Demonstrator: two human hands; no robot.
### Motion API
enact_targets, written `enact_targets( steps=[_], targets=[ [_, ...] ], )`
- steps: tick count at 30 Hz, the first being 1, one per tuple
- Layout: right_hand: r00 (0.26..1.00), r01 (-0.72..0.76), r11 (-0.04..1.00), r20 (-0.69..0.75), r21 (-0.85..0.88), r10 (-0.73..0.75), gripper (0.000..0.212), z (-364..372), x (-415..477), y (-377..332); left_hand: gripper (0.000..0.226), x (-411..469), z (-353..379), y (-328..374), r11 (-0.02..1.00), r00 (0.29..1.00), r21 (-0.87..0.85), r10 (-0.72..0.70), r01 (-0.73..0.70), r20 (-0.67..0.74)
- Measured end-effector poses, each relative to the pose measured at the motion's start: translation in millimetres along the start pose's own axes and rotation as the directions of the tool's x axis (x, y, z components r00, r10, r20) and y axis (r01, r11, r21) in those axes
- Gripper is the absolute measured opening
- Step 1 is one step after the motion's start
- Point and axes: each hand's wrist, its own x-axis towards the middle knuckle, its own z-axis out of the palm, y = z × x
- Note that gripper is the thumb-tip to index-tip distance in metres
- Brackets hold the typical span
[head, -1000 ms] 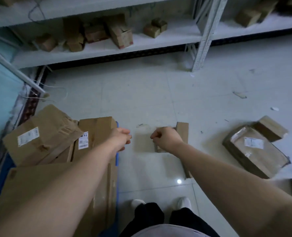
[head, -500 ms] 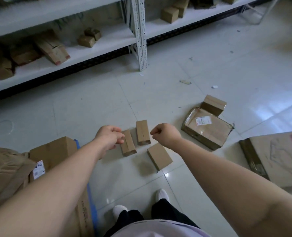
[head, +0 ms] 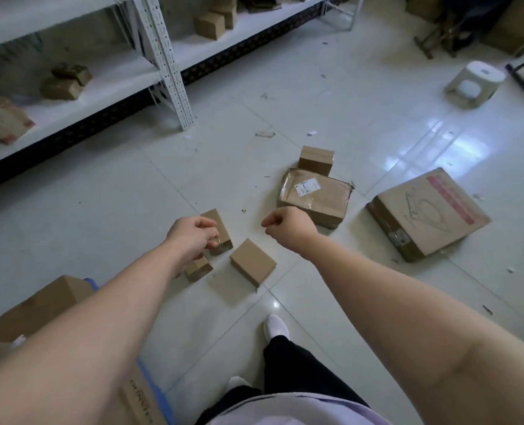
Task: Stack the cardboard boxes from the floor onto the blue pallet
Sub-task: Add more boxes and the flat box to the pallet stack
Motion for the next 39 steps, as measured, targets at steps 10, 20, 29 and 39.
enact_targets(
  steps=[10,20,29,39],
  targets=[
    [0.999,-0.019,1.0,-0.029,0.005,0.019,0.021,51.2,-68.7,8.9,0.018,-64.3,-18.4,-54.6,1.0,0.999,0.027,-0.014,0.015,-0.033],
    [0.988,0.132,0.99,0.091,-0.056,-0.127,0.017,115.1,-73.6,-48.1,0.029,-91.1,-46.5,-122.7,0.989,0.988,-0.056,-0.139,0.135,-0.061],
    [0.944,0.204,0.974,0.285,-0.099,-0.168,0.018,157.4,-35.2,-87.0,0.027,-61.2,-111.2,-184.2,0.903,0.886,-0.286,-0.392,0.32,-0.246],
    [0.895,0.279,0.935,0.413,-0.219,-0.17,0.02,152.9,80.4,-148.4,0.023,4.0,-162.4,-153.4,0.793,0.754,-0.498,-0.554,0.35,-0.352]
  ],
)
